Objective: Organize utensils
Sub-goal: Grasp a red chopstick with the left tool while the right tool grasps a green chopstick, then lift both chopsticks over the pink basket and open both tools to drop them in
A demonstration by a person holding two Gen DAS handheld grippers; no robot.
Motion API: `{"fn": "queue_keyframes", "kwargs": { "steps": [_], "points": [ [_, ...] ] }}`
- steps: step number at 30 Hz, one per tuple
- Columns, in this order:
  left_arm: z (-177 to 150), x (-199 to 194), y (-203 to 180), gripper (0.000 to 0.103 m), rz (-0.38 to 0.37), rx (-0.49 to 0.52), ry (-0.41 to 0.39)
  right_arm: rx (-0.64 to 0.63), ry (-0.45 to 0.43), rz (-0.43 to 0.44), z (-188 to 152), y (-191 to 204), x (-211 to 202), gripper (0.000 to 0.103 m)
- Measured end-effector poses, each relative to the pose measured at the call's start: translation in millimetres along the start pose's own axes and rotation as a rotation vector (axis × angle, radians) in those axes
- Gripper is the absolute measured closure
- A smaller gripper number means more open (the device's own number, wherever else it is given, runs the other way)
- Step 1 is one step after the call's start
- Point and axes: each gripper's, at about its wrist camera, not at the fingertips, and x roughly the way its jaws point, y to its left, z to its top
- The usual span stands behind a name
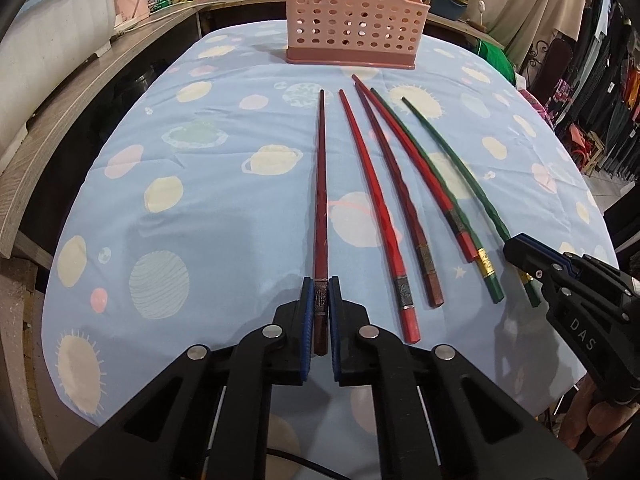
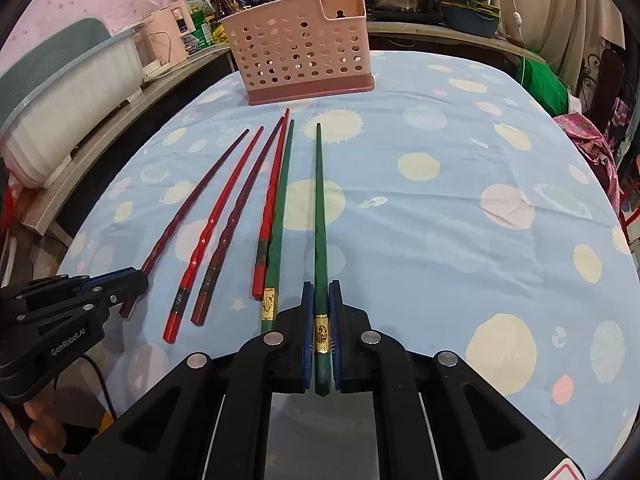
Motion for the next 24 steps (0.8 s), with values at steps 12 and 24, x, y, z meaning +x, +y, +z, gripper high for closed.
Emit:
{"fn": "queue_keyframes", "kwargs": {
  "steps": [12, 24],
  "points": [
    [35.6, -34.1, 5.6, 0.096, -0.053, -0.061, -0.054, 0.058, -0.101, 0.042, 38.4, -9.9, -34.6, 0.096],
    [90.4, -72.5, 10.5, 0.096, -0.092, -0.093, -0.155, 0.077, -0.242, 0.055, 94.9, -18.0, -69.5, 0.096]
  ]
}}
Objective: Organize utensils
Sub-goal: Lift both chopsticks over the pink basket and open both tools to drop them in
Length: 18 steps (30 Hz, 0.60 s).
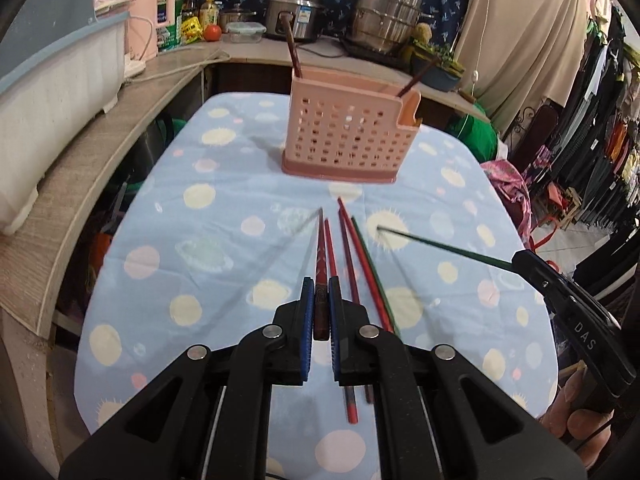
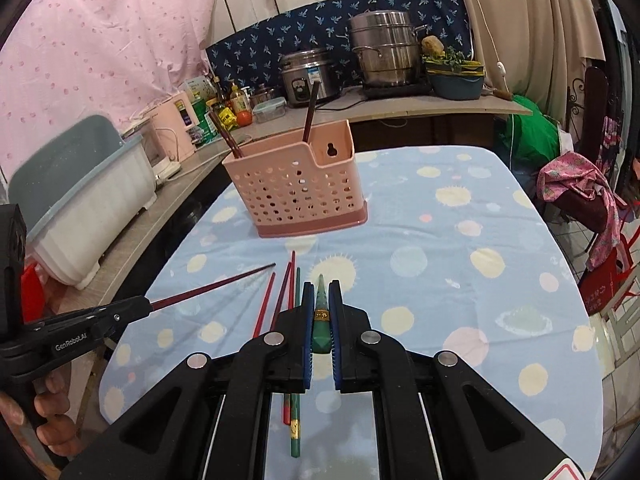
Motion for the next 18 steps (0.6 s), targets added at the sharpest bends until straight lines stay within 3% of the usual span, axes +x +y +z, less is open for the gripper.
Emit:
{"fn": "queue_keyframes", "kwargs": {
  "steps": [18],
  "points": [
    [109.3, -22.1, -11.7, 0.096, 0.026, 0.013, -0.179, 0.03, -0.159, 0.03, 92.0, -3.6, 4.0, 0.096]
  ]
}}
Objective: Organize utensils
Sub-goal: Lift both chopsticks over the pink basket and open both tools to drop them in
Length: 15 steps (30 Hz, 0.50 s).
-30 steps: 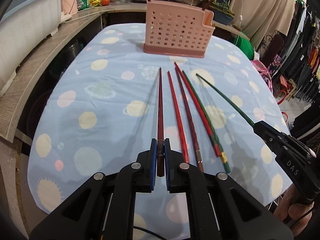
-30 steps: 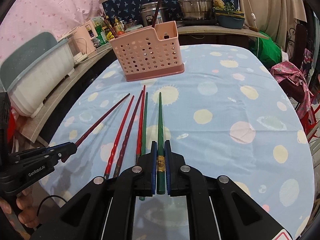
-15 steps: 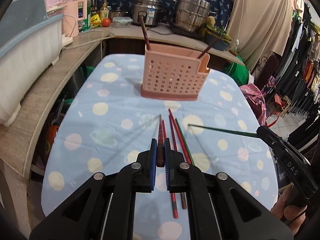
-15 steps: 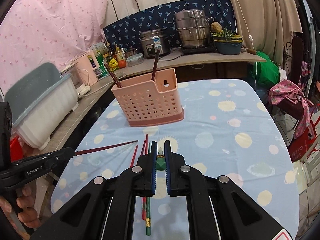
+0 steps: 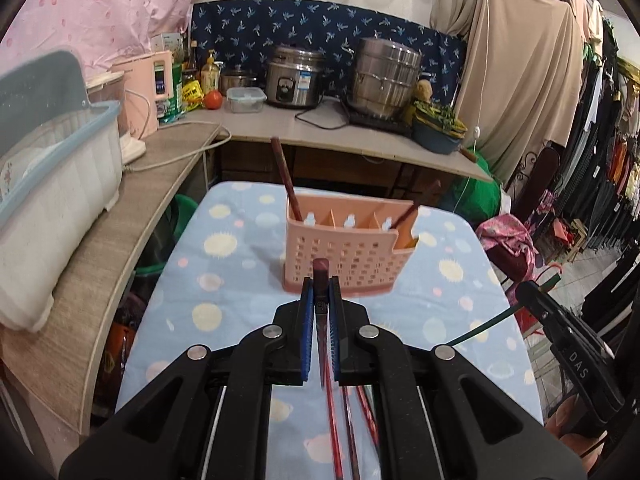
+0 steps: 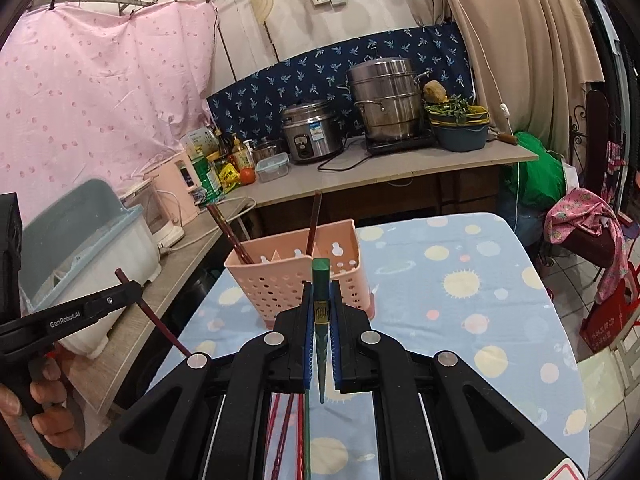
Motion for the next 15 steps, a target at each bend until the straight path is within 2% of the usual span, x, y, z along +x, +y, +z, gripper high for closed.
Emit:
{"fn": "queue_keyframes", "kwargs": {
  "steps": [7, 15],
  "points": [
    [46.6, -10.3, -0.7, 0.096, 0.001, -0.012, -0.1, 0.019, -0.103, 0.024, 36.2, 7.4, -1.6, 0.096],
    [101.4, -32.9, -5.1, 0.096, -0.004, -0.034, -0.257, 0.075, -0.22, 0.066, 82.3, 12.7, 7.2, 0.096]
  ]
}}
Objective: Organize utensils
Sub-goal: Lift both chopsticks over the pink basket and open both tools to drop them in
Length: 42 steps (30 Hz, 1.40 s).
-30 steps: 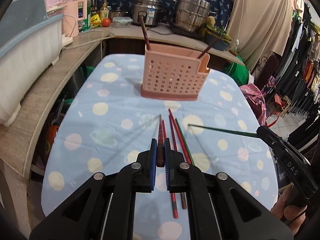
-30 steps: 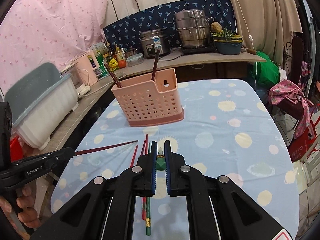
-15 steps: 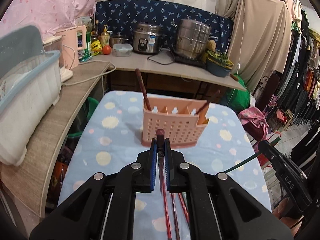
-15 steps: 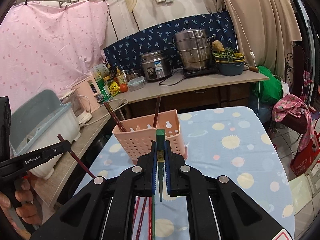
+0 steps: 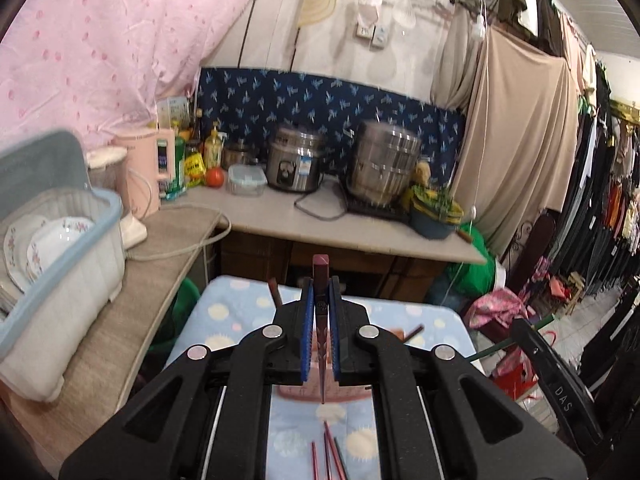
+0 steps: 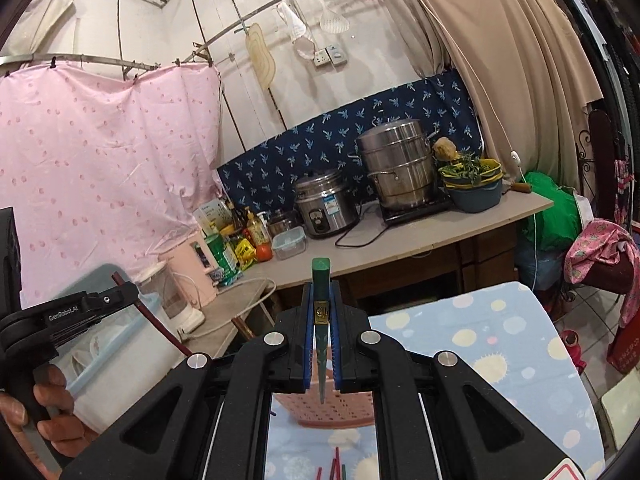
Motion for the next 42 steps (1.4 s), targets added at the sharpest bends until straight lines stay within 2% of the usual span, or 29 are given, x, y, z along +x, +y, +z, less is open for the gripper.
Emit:
{"fn": "queue_keyframes", "kwargs": {
  "steps": [5, 8, 20, 38, 40, 42],
  "points": [
    [18.8, 7.9, -0.3, 0.096, -0.015, -0.015, -0.083, 0.025, -0.033, 0.015, 15.7, 1.5, 18.7, 0.096],
    [21.8, 20.2, 1.1, 0.096, 0.007, -0.01, -0.111, 0.028, -0.024, 0.013, 16.6, 3.1, 32.4, 0.096],
    [-2.4, 67.7, 14.2, 0.096, 0.041, -0.033, -0.013, 0.034, 0.085, -0.032, -15.2, -9.6, 76.3, 0.096],
    [-17.5, 85.7, 12.7, 0.095, 0.039, -0.023, 0.048, 0.033, 0.147, -0.055, -32.5, -15.4, 93.0, 0.095],
    [-18.8, 85.2, 12.7, 0.092, 0.049, -0.023, 0.047, 0.035, 0.15, -0.054, -34.5, -15.3, 92.3, 0.092],
    [-18.6, 85.5, 13.4, 0.078, 0.042, -0.026, 0.054, 0.038, 0.153, -0.054, -35.1, -14.8, 90.6, 0.084]
  ]
}}
